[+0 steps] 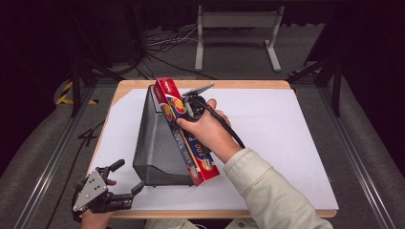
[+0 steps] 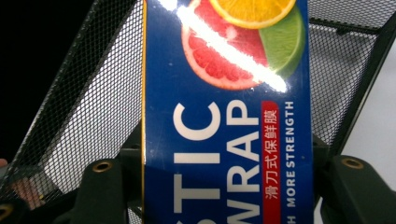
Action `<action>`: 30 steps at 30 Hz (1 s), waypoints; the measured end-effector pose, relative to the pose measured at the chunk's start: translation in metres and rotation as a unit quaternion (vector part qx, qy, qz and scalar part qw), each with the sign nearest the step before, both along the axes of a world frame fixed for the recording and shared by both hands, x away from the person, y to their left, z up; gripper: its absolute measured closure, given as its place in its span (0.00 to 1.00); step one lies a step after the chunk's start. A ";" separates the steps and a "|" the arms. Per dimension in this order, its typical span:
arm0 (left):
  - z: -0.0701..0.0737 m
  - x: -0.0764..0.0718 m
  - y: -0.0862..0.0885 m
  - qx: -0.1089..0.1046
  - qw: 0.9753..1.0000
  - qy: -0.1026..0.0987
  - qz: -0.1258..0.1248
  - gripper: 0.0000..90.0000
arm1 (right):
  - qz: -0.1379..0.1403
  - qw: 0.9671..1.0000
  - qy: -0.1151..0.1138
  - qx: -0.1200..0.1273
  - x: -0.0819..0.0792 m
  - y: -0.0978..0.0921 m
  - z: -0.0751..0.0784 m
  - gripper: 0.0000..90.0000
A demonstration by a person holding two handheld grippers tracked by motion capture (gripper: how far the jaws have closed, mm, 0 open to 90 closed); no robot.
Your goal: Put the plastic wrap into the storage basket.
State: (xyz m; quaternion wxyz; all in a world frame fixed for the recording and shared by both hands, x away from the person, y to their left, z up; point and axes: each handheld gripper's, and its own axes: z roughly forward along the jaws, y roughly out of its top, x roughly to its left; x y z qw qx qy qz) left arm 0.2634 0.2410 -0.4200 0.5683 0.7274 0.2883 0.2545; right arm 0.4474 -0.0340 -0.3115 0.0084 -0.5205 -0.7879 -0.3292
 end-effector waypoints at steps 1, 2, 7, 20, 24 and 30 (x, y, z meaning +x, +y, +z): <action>0.000 0.000 0.000 0.000 1.000 0.000 0.000 0.10 | 0.000 1.000 0.000 -0.002 0.000 0.001 -0.001 0.45; 0.000 0.000 0.000 0.000 1.000 0.000 0.000 0.10 | -0.001 1.000 0.000 -0.003 0.000 0.002 -0.001 0.45; 0.000 0.000 0.000 0.000 1.000 -0.001 0.000 0.10 | -0.007 1.000 0.013 -0.017 0.003 0.006 -0.007 0.45; -0.001 -0.002 0.001 0.006 1.000 0.003 0.004 0.10 | -0.006 0.997 0.035 -0.070 0.008 0.026 -0.021 0.44; -0.002 -0.004 0.002 0.004 1.000 0.004 0.009 0.10 | -0.003 0.996 0.043 -0.080 0.010 0.031 -0.025 0.44; -0.002 -0.006 0.004 0.003 1.000 0.005 0.013 0.10 | -0.004 0.994 0.060 -0.095 0.014 0.033 -0.030 0.44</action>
